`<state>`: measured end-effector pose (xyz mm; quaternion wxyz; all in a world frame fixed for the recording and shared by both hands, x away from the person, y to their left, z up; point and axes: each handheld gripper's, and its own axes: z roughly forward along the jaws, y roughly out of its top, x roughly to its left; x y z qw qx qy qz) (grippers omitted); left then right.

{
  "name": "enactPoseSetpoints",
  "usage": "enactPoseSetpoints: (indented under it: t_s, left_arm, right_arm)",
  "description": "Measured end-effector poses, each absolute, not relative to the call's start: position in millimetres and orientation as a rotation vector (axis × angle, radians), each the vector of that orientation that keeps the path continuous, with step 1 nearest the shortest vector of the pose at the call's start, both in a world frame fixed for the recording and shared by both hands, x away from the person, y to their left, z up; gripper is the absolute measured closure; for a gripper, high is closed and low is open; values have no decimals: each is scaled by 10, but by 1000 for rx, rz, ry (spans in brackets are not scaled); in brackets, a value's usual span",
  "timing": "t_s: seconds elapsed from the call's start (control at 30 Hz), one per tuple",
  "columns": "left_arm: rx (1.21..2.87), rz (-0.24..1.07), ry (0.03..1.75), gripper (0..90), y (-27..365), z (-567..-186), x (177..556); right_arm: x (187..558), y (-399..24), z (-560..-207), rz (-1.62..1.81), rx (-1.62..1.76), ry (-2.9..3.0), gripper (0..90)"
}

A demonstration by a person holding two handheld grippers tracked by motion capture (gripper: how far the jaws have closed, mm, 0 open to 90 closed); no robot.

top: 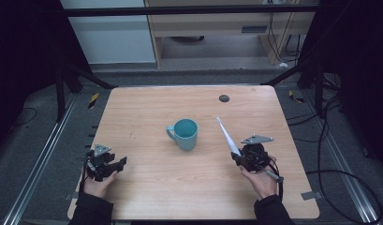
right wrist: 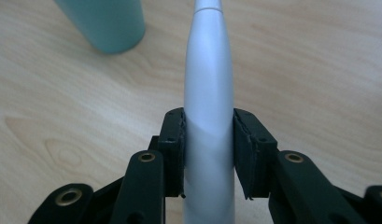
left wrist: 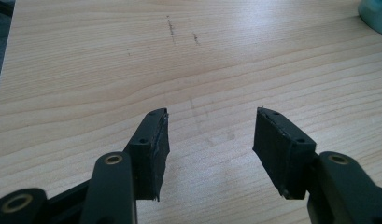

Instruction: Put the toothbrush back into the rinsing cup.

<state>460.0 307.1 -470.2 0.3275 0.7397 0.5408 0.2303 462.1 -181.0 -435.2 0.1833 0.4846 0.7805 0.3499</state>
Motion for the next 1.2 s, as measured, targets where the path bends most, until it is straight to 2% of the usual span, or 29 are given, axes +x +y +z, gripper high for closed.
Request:
enactPoseSetpoints:
  t_s: [0.7,1.2]
  left_arm:
    - [1931,597,1418,448,3077,-4706,4604]
    - [1929,589,1417,449,3085,-4710,4611]
  right_arm:
    - [4992,-1500,-3806,1354,1308,1847,663]
    - [5256,-1142,-3688,1461,1290,1738,663]
